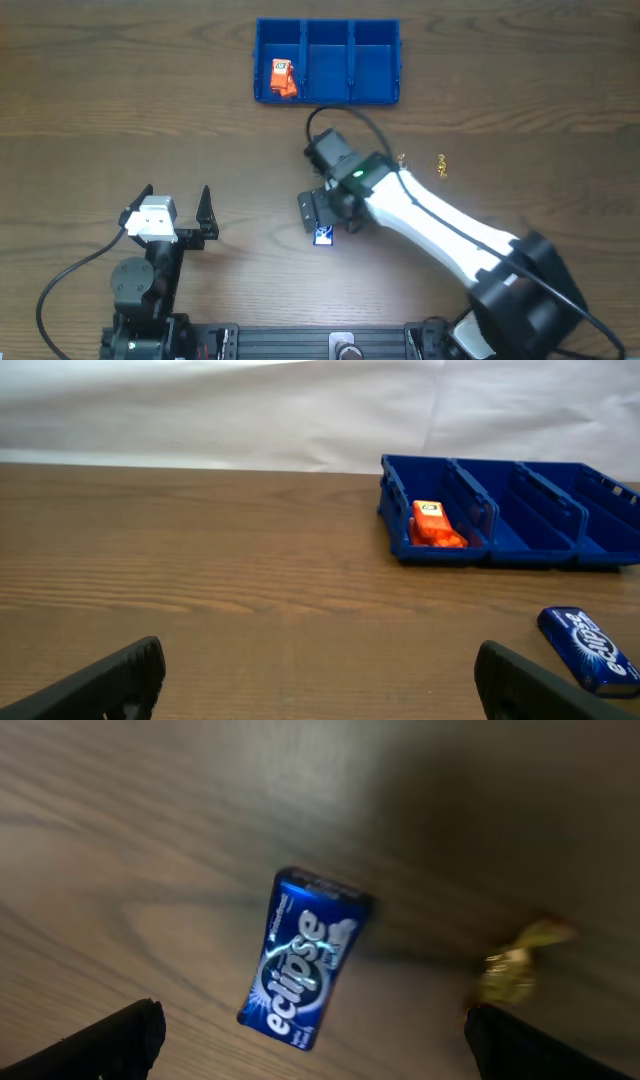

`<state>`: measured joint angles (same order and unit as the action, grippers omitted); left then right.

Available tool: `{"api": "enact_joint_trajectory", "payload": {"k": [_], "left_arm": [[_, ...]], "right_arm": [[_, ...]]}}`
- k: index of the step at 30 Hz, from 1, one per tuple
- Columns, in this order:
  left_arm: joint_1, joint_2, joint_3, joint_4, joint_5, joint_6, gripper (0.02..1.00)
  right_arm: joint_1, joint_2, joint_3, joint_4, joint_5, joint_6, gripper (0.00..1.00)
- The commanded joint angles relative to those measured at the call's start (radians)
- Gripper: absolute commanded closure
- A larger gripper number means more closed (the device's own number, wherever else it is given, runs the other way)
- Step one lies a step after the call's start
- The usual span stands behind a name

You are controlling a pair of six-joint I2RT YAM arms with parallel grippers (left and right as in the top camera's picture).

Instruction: Sort Candies Into Trays

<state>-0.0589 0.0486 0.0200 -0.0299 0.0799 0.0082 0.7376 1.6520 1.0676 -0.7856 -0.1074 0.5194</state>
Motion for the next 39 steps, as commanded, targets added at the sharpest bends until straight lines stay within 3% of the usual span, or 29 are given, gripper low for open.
{"api": "enact_joint_trajectory", "payload": {"k": [1, 11, 16, 20, 32, 39], "left_arm": [[0.006, -0.008, -0.014, -0.041, 0.017, 0.014, 0.02], [0.006, -0.008, -0.014, -0.041, 0.017, 0.014, 0.02], [0.006, -0.008, -0.014, -0.041, 0.017, 0.014, 0.02], [0.006, -0.008, -0.014, -0.041, 0.017, 0.014, 0.02], [0.006, -0.008, -0.014, -0.041, 0.018, 0.014, 0.02], [0.006, -0.008, -0.014, -0.041, 0.017, 0.014, 0.02]], "right_arm": [[0.055, 0.065, 0.021, 0.022, 0.029, 0.092, 0.003], [0.087, 0.17, 0.021, 0.044, 0.093, 0.18, 0.003], [0.088, 0.177, 0.021, 0.044, 0.161, 0.244, 0.062], [0.088, 0.179, 0.021, 0.06, 0.163, 0.244, 0.189], [0.112, 0.193, 0.021, 0.104, 0.163, 0.243, 0.354], [0.112, 0.193, 0.021, 0.101, 0.163, 0.243, 0.566]]}}
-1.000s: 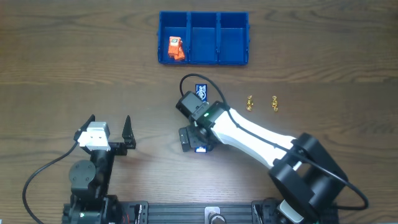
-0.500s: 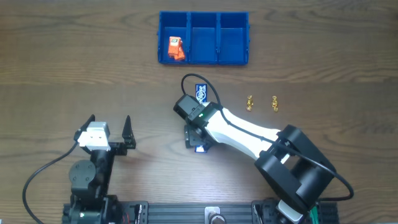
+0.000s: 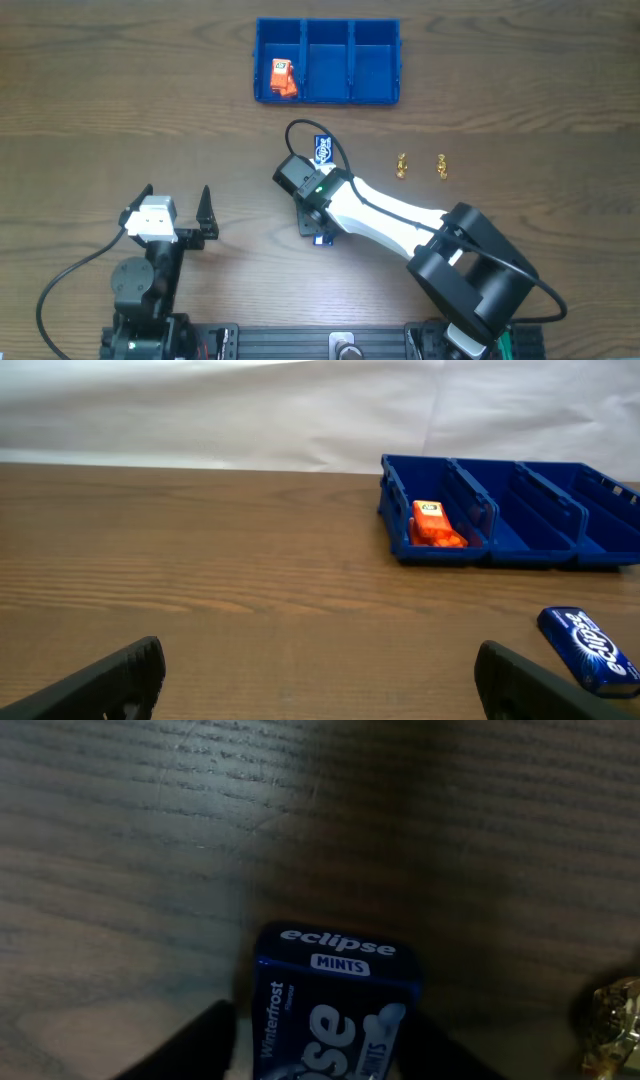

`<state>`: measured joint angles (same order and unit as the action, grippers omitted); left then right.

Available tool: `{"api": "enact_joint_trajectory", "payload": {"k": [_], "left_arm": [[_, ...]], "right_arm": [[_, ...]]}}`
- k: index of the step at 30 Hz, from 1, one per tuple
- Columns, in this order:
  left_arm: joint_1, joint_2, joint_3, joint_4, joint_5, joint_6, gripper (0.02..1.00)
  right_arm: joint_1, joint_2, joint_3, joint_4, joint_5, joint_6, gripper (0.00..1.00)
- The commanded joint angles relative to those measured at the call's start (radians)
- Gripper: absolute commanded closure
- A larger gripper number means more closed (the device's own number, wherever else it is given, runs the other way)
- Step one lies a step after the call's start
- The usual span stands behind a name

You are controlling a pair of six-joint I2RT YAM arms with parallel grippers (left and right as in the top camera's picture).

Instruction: Sort Candies Into Trays

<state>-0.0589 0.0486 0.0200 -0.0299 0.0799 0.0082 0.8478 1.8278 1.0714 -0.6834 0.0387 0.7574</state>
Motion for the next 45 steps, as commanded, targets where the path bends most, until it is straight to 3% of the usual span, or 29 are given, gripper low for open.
{"api": "enact_joint_trajectory", "payload": {"k": [1, 6, 10, 13, 20, 24, 28, 31, 34, 45], "left_arm": [[0.006, -0.008, -0.014, -0.041, 0.017, 0.014, 0.023], [0.006, -0.009, -0.014, -0.041, 0.017, 0.014, 0.023], [0.006, -0.008, -0.014, -0.041, 0.017, 0.014, 0.02], [0.006, -0.009, -0.014, -0.041, 0.017, 0.014, 0.02], [0.006, -0.008, -0.014, -0.041, 0.017, 0.014, 0.02], [0.006, -0.008, -0.014, -0.041, 0.017, 0.014, 0.02], [0.006, -0.008, -0.014, -0.041, 0.017, 0.014, 0.023], [0.006, -0.009, -0.014, -0.041, 0.017, 0.014, 0.02], [0.006, -0.008, -0.014, -0.041, 0.017, 0.014, 0.02], [0.006, -0.008, -0.014, -0.041, 0.017, 0.014, 0.02]], "right_arm": [[0.002, 0.017, 0.017, -0.002, 0.017, 0.005, 0.592], [0.002, 0.017, 0.017, 0.0, 0.025, 0.005, 0.763], [0.002, -0.004, 0.018, 0.014, 0.048, 0.003, 0.781], [-0.001, -0.081, 0.048, 0.005, 0.088, -0.057, 0.831], [-0.09, -0.153, 0.403, -0.159, 0.317, -0.254, 0.869], [-0.12, -0.099, 0.597, -0.084, 0.476, -0.407, 0.869], [-0.166, -0.012, 0.693, 0.081, 0.571, -0.514, 0.866], [-0.209, 0.053, 0.7, 0.228, 0.557, -0.54, 0.866], [-0.254, 0.123, 0.701, 0.316, 0.488, -0.537, 0.866], [-0.322, 0.284, 0.701, 0.335, 0.366, -0.433, 0.864]]}}
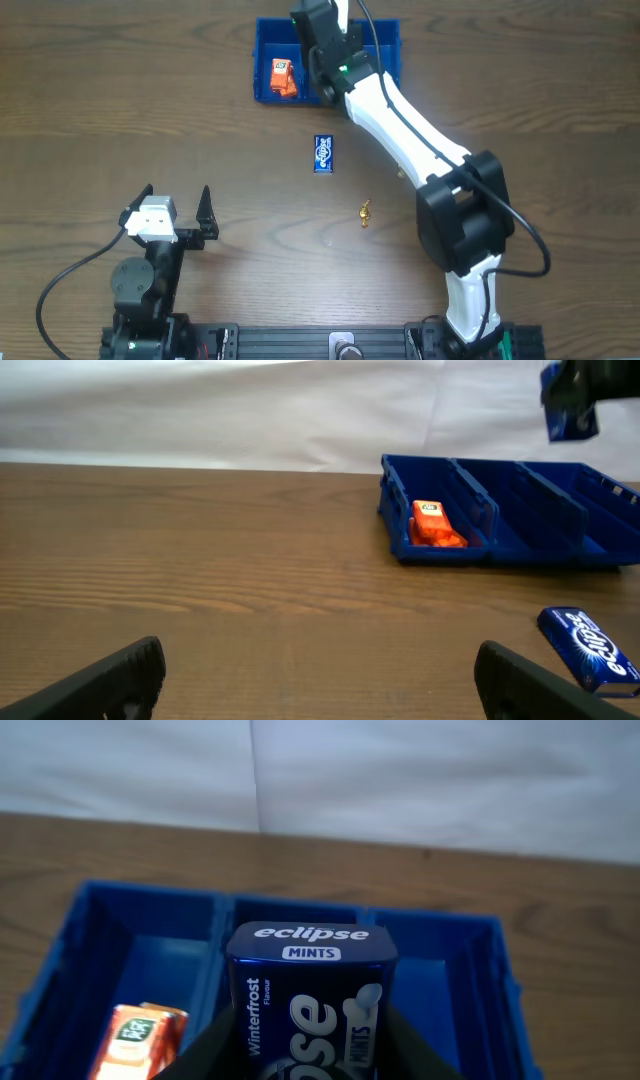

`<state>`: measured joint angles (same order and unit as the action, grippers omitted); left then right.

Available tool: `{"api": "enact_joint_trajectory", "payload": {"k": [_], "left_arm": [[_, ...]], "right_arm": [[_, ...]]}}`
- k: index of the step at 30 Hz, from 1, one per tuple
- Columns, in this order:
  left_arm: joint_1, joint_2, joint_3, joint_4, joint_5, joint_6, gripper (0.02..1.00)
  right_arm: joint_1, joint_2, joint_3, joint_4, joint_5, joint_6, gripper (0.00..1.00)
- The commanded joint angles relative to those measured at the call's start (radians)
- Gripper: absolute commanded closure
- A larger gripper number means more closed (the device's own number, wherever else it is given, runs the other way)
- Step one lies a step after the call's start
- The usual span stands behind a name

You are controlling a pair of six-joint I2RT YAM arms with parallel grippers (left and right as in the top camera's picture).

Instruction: Sort Candies Into Trays

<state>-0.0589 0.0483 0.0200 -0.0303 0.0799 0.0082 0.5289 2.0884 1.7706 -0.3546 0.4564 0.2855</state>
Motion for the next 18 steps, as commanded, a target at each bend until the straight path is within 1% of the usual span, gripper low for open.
{"api": "enact_joint_trajectory", "payload": {"k": [1, 6, 9, 18], "left_arm": [[0.006, -0.008, -0.014, -0.041, 0.017, 0.014, 0.02], [0.006, -0.008, -0.014, -0.041, 0.017, 0.014, 0.02], [0.006, -0.008, -0.014, -0.041, 0.017, 0.014, 0.02], [0.006, -0.008, -0.014, -0.041, 0.017, 0.014, 0.02]], "right_arm": [[-0.003, 0.032, 0.002, 0.005, -0.051, 0.051, 0.86], [-0.003, 0.068, 0.001, 0.005, -0.07, 0.064, 0.825], [-0.003, 0.084, 0.001, 0.006, -0.069, 0.109, 0.825], [-0.004, 0.085, 0.0, 0.009, -0.066, 0.112, 0.809]]}}
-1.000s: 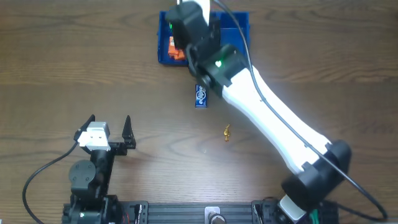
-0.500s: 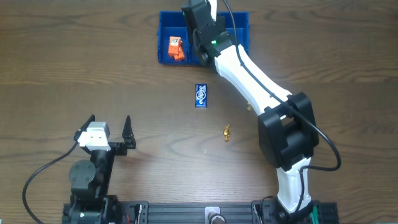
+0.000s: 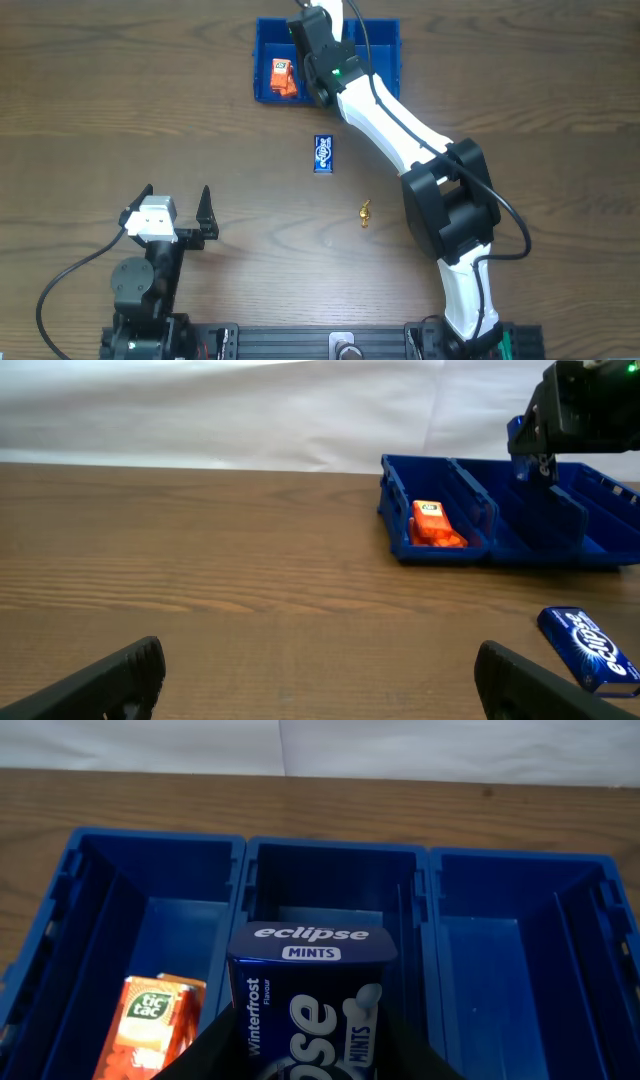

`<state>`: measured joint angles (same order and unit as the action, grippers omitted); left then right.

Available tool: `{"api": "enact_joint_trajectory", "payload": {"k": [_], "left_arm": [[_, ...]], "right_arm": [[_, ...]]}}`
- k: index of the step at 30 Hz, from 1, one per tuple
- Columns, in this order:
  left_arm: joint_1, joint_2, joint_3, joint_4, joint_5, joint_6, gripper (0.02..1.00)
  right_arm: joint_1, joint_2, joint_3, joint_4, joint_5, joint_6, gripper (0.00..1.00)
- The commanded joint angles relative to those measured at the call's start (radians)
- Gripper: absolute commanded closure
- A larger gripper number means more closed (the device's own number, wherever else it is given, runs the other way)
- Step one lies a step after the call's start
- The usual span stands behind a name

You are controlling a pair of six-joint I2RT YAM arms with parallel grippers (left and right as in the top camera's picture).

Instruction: Sort Candies Into Trays

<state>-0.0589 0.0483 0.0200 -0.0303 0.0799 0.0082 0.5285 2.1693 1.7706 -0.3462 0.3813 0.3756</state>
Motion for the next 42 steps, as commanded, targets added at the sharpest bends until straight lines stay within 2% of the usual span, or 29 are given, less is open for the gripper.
{"api": "enact_joint_trajectory", "payload": {"k": [1, 3, 4, 5, 6, 13, 21, 26, 28, 34, 42], "left_arm": [[0.006, -0.008, -0.014, -0.041, 0.017, 0.014, 0.02], [0.006, -0.008, -0.014, -0.041, 0.017, 0.014, 0.02], [0.006, -0.008, -0.014, -0.041, 0.017, 0.014, 0.02], [0.006, -0.008, -0.014, -0.041, 0.017, 0.014, 0.023], [0.006, -0.008, -0.014, -0.041, 0.017, 0.014, 0.02], [0.006, -0.008, -0.014, -0.041, 0.017, 0.014, 0.02], [0.006, -0.008, -0.014, -0.041, 0.017, 0.014, 0.02], [0.006, -0.008, -0.014, -0.041, 0.017, 0.014, 0.02], [0.006, -0.008, -0.014, -0.041, 0.017, 0.014, 0.02], [0.006, -0.008, -0.014, -0.041, 0.017, 0.014, 0.02], [0.006, -0.008, -0.014, -0.041, 0.017, 0.014, 0.02]], "right_arm": [[-0.006, 0.004, 0.0, 0.001, 0.008, 0.022, 0.785], [-0.012, 0.004, 0.0, 0.001, 0.005, 0.022, 0.706], [-0.014, 0.004, 0.0, 0.001, 0.005, 0.021, 0.56], [-0.014, 0.004, 0.0, 0.001, 0.006, 0.021, 0.481], [-0.014, 0.004, 0.0, 0.001, 0.007, 0.021, 0.465], [0.02, -0.068, 0.001, -0.028, 0.01, 0.017, 0.448], [0.143, -0.28, -0.048, -0.251, 0.01, 0.027, 0.441], [0.181, -0.296, -0.152, -0.354, -0.034, 0.148, 0.369], [0.177, -0.294, -0.224, -0.338, -0.056, 0.192, 0.334], [0.149, -0.291, -0.426, -0.199, -0.077, 0.284, 0.332], [0.146, -0.167, -0.454, -0.129, -0.114, 0.284, 0.329]]}}
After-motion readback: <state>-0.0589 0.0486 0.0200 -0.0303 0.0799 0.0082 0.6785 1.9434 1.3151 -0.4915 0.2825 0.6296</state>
